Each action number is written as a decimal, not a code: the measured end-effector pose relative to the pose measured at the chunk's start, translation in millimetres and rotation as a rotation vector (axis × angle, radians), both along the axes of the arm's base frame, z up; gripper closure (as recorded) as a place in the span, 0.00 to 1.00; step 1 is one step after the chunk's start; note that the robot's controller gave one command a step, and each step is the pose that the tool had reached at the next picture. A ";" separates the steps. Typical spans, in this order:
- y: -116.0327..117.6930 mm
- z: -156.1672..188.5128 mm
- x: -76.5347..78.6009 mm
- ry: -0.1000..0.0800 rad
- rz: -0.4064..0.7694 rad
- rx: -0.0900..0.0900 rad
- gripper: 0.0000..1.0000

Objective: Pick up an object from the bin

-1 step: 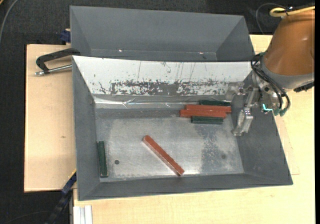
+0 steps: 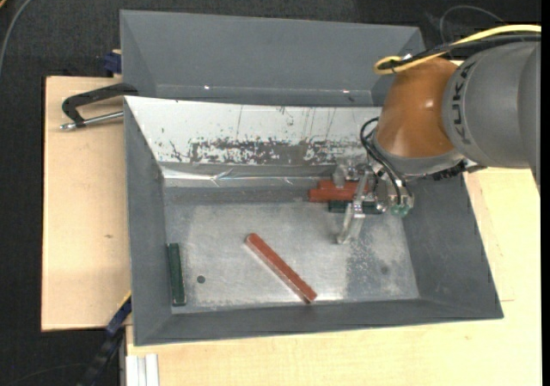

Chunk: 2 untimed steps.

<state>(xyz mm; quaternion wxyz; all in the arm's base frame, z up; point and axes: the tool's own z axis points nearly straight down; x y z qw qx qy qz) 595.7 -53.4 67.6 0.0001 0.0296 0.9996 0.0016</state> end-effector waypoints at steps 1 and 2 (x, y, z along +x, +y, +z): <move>-72.2 4.1 0.2 -0.007 -0.056 -0.004 0.00; -23.1 4.3 2.1 -0.004 0.011 -0.001 0.00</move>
Offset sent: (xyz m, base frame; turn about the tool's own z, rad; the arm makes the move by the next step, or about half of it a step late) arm -0.0016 -0.0715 0.0024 0.0541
